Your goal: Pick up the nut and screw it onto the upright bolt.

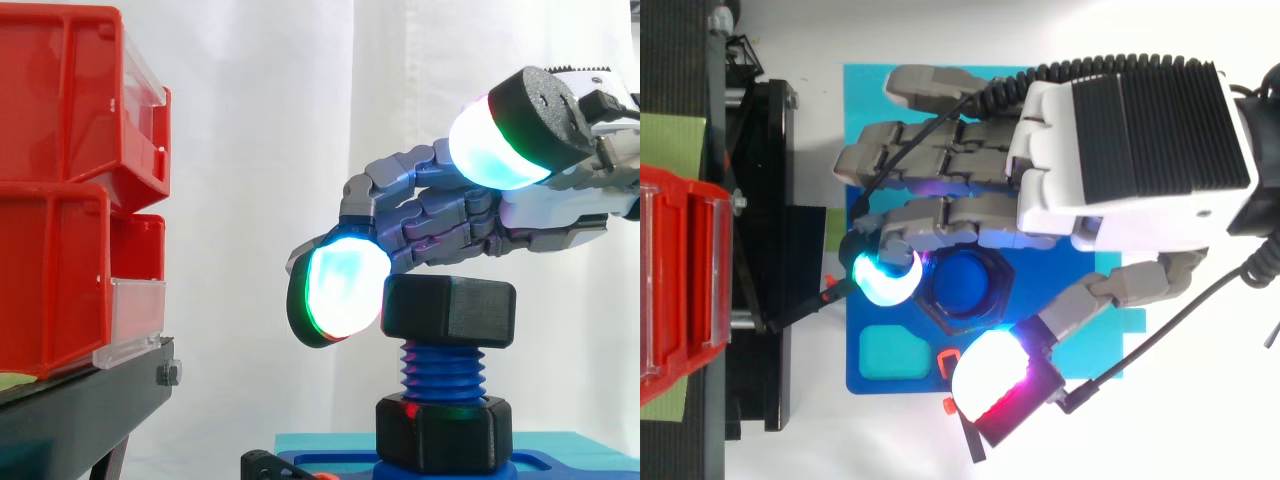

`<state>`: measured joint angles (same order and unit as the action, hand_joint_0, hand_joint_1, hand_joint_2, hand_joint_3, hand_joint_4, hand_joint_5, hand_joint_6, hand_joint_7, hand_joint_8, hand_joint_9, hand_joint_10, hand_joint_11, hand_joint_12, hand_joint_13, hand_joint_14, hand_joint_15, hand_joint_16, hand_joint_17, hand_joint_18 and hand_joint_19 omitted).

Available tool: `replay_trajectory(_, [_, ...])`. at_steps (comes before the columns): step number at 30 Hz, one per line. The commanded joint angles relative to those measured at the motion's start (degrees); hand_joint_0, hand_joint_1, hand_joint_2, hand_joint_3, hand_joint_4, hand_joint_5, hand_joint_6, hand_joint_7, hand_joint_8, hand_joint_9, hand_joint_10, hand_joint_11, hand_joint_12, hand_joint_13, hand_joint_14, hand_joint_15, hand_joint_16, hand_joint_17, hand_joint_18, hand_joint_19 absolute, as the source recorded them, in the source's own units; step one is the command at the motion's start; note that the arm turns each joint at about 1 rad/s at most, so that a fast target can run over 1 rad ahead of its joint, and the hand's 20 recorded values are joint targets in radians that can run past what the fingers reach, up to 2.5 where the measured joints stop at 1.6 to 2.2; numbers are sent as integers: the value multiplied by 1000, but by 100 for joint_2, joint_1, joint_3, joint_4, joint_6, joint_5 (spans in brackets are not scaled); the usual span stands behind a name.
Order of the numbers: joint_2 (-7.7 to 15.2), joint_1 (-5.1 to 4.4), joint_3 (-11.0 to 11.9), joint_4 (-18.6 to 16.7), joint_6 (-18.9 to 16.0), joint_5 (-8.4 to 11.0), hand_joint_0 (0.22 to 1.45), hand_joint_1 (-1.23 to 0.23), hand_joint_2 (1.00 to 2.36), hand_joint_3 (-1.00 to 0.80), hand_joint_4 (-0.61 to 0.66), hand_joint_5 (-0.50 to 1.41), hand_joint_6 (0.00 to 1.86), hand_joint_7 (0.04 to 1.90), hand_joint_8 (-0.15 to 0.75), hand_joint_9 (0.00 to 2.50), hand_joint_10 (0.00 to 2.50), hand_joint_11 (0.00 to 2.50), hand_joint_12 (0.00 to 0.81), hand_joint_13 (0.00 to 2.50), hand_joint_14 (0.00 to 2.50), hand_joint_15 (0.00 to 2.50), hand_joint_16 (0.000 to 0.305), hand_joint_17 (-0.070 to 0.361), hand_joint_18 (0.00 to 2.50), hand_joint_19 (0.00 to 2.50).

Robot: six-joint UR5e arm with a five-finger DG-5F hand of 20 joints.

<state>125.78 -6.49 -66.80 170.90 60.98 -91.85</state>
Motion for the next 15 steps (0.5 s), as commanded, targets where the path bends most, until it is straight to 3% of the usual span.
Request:
replay_trajectory(1, [-1,60,9,5,10,-26,453,-232,1000,-500,171,-165,502,1139,222,184,0,0,284,90,0,0,34,77,0,0])
replay_trajectory(10, [-1,157,35,22,19,-131,455,-242,1000,-500,168,-148,500,1256,231,221,0,0,282,116,0,0,33,74,0,0])
replay_trajectory(15, [-1,192,44,22,19,-157,457,-246,1000,-500,168,-148,537,1232,233,239,0,0,281,133,0,0,32,73,0,0])
